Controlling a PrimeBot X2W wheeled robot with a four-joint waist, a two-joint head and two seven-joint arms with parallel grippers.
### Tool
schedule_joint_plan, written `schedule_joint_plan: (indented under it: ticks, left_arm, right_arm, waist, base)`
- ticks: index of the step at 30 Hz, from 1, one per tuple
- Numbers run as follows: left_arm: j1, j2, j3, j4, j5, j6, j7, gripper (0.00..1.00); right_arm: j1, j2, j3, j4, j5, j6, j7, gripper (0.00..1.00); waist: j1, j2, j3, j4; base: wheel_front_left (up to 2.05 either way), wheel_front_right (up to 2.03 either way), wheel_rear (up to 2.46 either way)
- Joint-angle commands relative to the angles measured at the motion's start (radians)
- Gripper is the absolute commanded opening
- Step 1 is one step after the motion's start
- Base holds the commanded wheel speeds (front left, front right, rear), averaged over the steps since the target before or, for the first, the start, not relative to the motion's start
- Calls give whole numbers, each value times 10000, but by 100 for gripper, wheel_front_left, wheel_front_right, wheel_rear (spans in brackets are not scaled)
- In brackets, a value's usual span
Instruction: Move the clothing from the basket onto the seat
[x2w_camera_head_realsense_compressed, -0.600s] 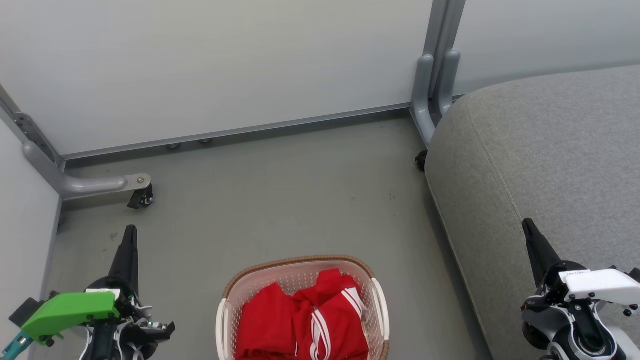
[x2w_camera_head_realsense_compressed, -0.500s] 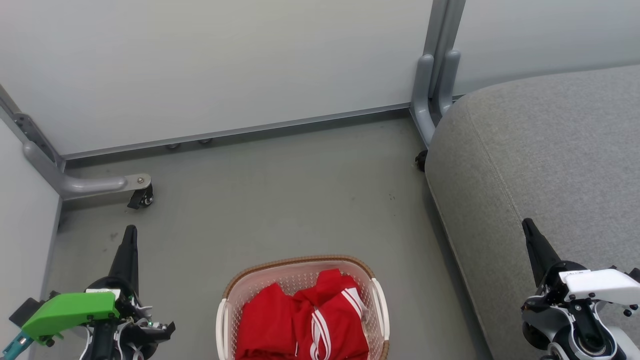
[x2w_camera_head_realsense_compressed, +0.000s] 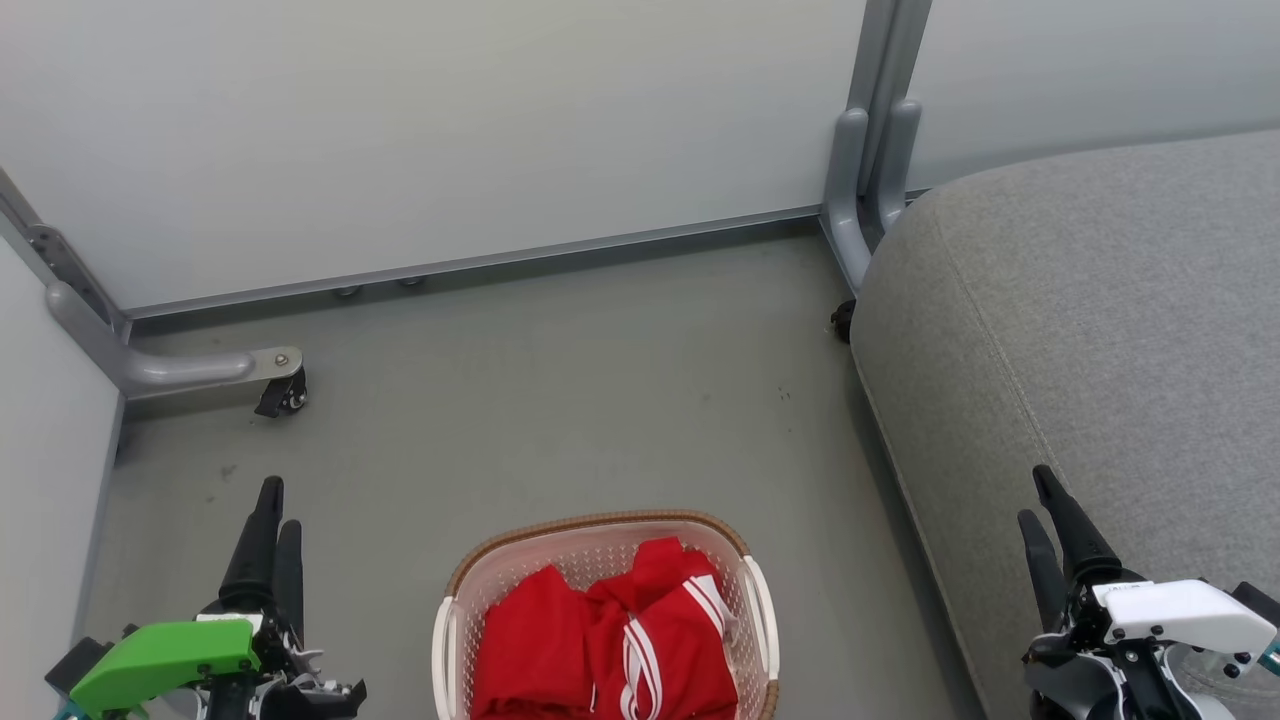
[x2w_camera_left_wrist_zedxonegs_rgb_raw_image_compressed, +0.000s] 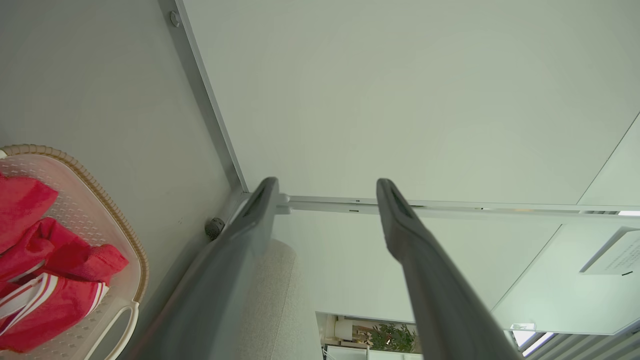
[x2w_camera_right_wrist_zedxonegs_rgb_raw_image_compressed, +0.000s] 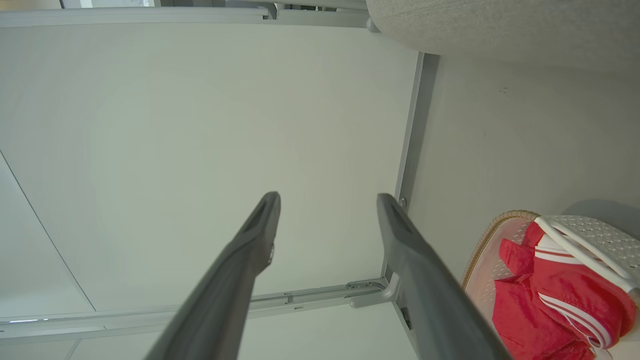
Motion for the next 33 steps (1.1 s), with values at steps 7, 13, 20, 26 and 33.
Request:
schedule_joint_plan:
  ticks: [7, 13, 20, 26, 33]
  left_arm:
    - [-181, 46, -115, -339, 764, -67, -419, 100]
    - [-223, 54, -108, -474, 1646, -102, -690, 100]
    - [-290, 63, -164, -751, 2993, -36, -991, 100]
    - [-303, 70, -395, -1057, 4362, 116, -1230, 100]
    - [-314, 79, -729, -1265, 6007, 306, -1486, 100]
  right_arm:
    - [-146, 86, -201, -305, -1068, -1, -222, 100]
    - [-150, 211, -252, -548, -2227, -1, -342, 100]
    - [-162, 351, -356, -843, -3705, -2, -474, 100]
    - [-164, 461, -364, -1046, -5026, -2, -580, 100]
    - [-167, 580, -373, -1228, -6383, -3, -695, 100]
  waist:
    - [0, 9, 14, 10]
    - [0, 13, 26, 16]
    - [0, 19, 38, 42]
    - [0, 23, 47, 62]
    - [0, 29, 63, 81]
  base:
    - [0, 0, 0]
    - [0, 0, 0]
    - [0, 0, 0]
    - [0, 0, 0]
    - [0, 0, 0]
